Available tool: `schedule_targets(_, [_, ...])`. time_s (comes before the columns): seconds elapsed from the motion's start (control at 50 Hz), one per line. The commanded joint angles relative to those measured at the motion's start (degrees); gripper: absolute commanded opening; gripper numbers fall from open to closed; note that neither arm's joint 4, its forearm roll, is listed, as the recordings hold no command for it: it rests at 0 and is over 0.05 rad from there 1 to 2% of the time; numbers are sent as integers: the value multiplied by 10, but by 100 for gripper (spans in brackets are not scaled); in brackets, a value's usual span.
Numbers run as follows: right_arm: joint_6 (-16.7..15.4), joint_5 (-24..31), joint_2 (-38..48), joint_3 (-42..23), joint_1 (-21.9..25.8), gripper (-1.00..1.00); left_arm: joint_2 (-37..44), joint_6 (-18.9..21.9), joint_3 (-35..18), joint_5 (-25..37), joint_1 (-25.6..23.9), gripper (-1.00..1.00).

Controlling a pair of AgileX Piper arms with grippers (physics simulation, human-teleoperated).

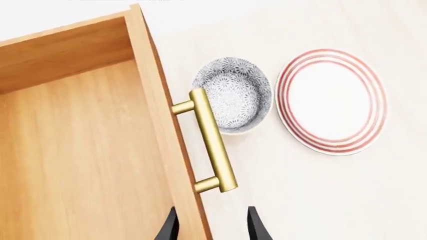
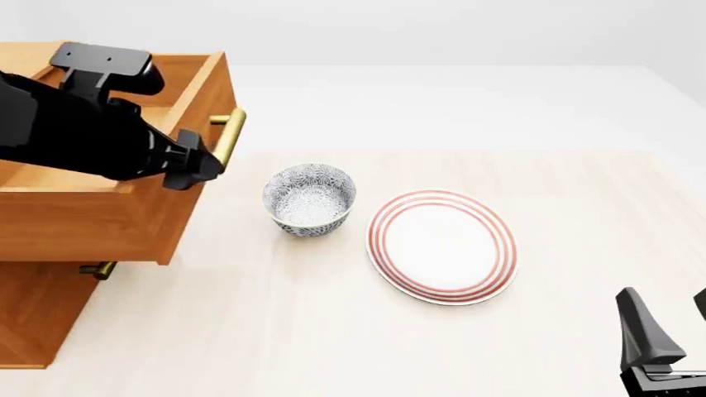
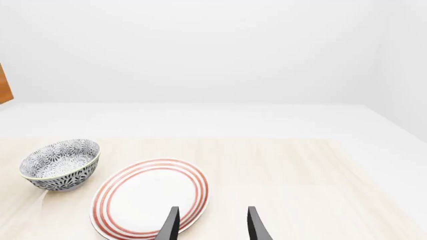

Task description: Open the top drawer of the cabinet.

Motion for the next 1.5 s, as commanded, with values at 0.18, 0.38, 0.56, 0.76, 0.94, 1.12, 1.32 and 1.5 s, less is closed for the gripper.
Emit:
schedule_targets(0.18, [0,0,0,0,0,100,-27,22,-14,31,16,100])
schedule_targets(0.38, [0,0,0,0,0,100,-34,29,-28,46,19,100])
schedule_targets(0.56, [0,0,0,0,0,100,-42,37,-37,57,20,100])
schedule_targets(0.76, [0,0,0,0,0,100,-58,50,-50,76,21,100])
schedule_targets(0.94, [0,0,0,0,0,100,-77,64,-62,91,22,100])
schedule_targets(1.12, [0,0,0,0,0,100,-105,75,-63,98,28,100])
schedule_targets(1.32, [0,0,0,0,0,100,-131,71,-71,100,36,100])
schedule_targets(1.5, [0,0,0,0,0,100,-152,73,-65,92,39,100])
